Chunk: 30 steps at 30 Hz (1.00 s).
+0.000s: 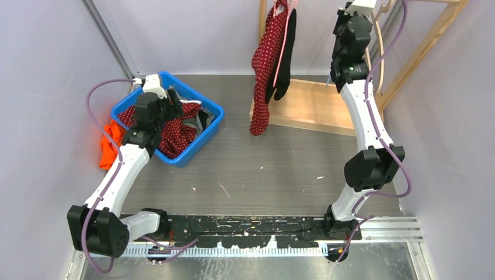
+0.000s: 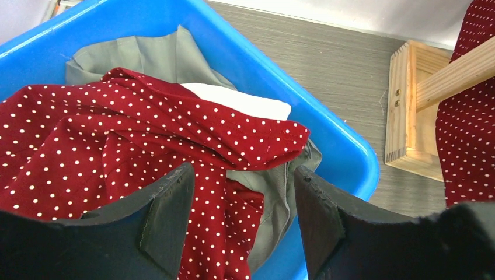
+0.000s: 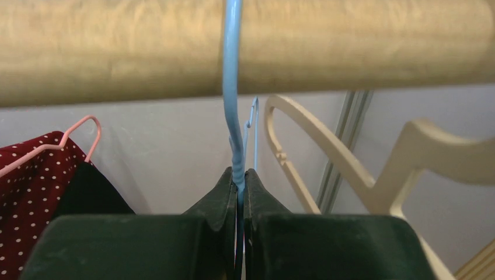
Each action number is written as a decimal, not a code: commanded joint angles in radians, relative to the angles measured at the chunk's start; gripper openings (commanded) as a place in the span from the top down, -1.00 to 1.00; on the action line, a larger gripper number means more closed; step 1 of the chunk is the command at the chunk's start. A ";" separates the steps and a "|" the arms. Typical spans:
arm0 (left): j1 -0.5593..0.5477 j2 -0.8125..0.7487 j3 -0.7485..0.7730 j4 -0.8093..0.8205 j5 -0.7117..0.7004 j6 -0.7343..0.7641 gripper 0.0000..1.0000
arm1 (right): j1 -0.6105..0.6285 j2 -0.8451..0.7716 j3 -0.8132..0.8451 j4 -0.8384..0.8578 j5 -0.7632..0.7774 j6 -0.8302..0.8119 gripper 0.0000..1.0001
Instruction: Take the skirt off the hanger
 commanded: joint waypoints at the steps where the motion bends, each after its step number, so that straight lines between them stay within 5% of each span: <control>1: -0.005 -0.004 -0.006 0.046 -0.003 0.007 -0.27 | -0.012 -0.071 -0.083 0.064 0.027 0.041 0.98; 6: -0.007 -0.012 -0.010 0.041 -0.006 0.007 -0.41 | -0.011 -0.133 -0.156 0.058 0.022 0.062 0.94; 16: -0.007 -0.037 -0.022 0.043 -0.014 0.006 -0.94 | 0.000 -0.333 -0.252 0.053 0.027 0.060 0.04; 30: -0.006 -0.077 -0.049 0.049 0.005 -0.004 -0.98 | 0.122 -0.612 -0.404 0.050 -0.027 0.097 0.00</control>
